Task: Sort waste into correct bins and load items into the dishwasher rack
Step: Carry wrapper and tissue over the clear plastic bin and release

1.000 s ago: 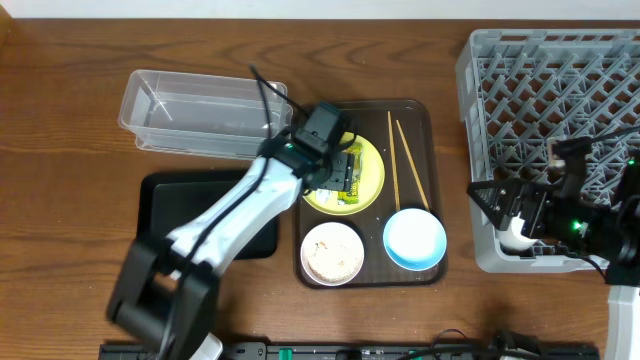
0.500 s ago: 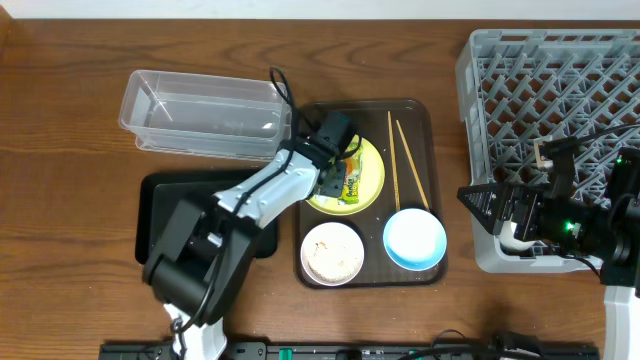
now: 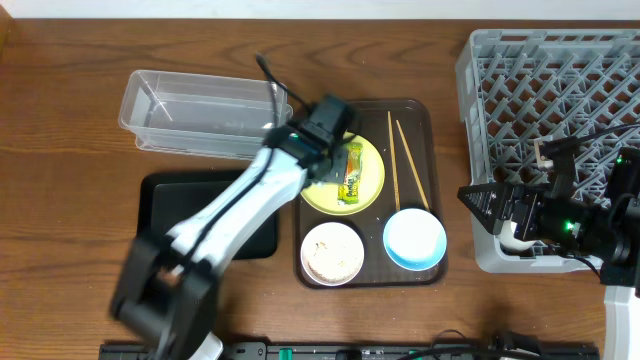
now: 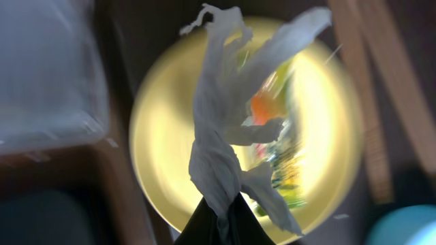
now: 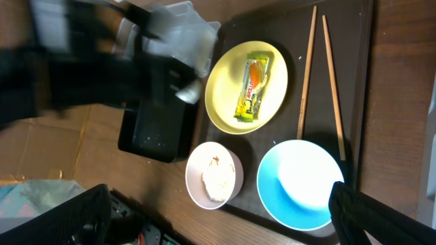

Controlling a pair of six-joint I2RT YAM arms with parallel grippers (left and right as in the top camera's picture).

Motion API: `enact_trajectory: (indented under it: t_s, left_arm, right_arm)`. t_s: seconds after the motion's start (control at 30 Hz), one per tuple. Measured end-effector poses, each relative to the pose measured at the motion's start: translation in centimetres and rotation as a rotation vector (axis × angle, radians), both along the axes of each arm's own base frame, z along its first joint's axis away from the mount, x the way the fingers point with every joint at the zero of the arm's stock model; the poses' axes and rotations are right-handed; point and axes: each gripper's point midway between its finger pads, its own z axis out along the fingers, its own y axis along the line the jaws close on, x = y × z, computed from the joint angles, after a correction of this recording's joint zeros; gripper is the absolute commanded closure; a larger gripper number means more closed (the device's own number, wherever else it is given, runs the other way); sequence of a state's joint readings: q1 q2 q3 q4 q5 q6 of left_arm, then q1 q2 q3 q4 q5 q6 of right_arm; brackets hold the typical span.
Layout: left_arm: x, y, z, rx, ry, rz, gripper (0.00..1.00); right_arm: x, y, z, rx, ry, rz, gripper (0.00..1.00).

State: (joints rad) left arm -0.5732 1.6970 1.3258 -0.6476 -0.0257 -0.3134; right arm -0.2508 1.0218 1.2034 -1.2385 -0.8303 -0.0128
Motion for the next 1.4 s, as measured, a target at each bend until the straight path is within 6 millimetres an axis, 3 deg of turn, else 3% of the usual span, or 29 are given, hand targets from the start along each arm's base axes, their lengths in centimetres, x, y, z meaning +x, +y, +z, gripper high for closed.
enact_trajectory:
  t_s: [0.1,0.17,0.27,0.4,0.43,0.5,0.6,0.8,0.97,1.1,1.23,1.4]
  left_arm:
    - [0.9,1.1,4.4,-0.003,-0.129,0.041,0.94]
    - [1.6,2.6,5.7,0.032,-0.185,0.083,0.93]
    - [3.5,5.1,5.5,0.093,-0.222,0.148,0.94]
    - [6.5,9.3,3.0,0.157,-0.207,0.253,0.90]
    - [7.1,10.3,2.3,0.165,-0.200,0.274,0.84]
    - [8.4,11.9,0.9,0.157,-0.183,0.301,0.57]
    - [9.2,12.7,0.2,0.116,-0.165,0.292,0.39]
    - [8.1,9.4,1.2,0.021,-0.149,0.184,0.33]
    - [4.9,4.4,2.4,-0.054,-0.105,0.042,0.33]
    - [1.9,-0.1,1.7,-0.075,-0.047,-0.081,0.34]
    - [-0.5,-3.9,-0.8,-0.067,0.024,-0.180,0.39]
    - [-1.4,-5.5,-6.9,-0.019,0.141,-0.182,0.46]
  right_arm:
    - [0.0,0.0,0.0,0.000,0.001,0.000,0.01]
    - [0.0,0.0,0.0,0.001,0.002,0.000,0.01]
    - [-0.1,0.0,0.0,0.001,0.004,0.000,0.01]
    - [-0.1,0.0,-0.1,0.002,0.007,0.000,0.01]
    - [-0.1,0.0,-0.1,0.002,0.008,0.000,0.01]
    - [-0.2,0.0,-0.1,0.002,0.010,0.000,0.01]
    - [-0.2,0.1,-0.1,0.003,0.013,0.000,0.01]
    - [-0.3,0.1,-0.2,0.005,0.019,0.000,0.01]
    - [-0.4,0.1,-0.3,0.004,0.025,0.002,0.01]
    - [-0.4,-0.1,-0.5,-0.012,0.028,-0.005,0.01]
    - [-0.4,-0.3,-0.7,-0.025,0.035,-0.012,0.01]
    - [-0.5,-0.4,-0.8,-0.032,0.040,-0.016,0.01]
